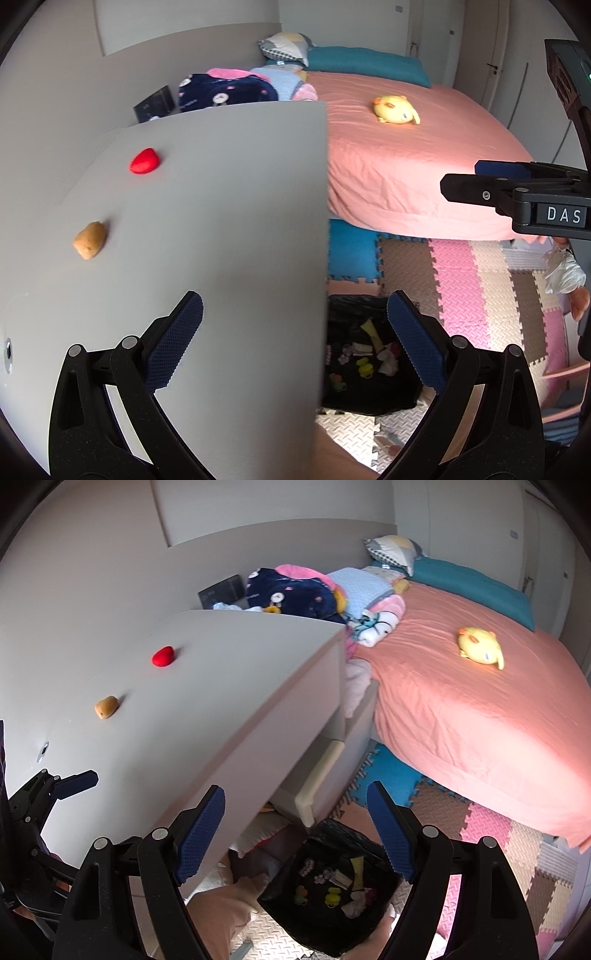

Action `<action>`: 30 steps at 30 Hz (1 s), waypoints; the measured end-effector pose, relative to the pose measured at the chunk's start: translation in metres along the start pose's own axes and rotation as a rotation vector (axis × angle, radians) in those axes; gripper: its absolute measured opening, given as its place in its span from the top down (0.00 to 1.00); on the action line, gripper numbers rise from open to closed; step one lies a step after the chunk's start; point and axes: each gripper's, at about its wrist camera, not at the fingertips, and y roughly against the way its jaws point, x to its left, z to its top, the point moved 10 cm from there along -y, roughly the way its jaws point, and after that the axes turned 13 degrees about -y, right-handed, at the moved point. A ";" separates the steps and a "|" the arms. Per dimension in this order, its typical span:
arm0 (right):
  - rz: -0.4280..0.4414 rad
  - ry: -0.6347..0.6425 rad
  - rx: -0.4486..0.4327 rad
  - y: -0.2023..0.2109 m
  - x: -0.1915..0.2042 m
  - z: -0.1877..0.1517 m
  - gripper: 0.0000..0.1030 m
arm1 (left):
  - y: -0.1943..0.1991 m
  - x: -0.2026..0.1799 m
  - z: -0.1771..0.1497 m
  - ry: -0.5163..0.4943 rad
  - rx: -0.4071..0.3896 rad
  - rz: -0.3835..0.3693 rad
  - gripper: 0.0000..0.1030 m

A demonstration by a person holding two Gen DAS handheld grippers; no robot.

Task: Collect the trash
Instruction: 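Move both open tools back over the desk toward the bear and heart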

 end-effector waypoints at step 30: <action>0.098 0.100 0.116 -0.102 0.134 0.039 0.23 | -0.027 0.189 -0.042 0.302 0.047 0.140 0.06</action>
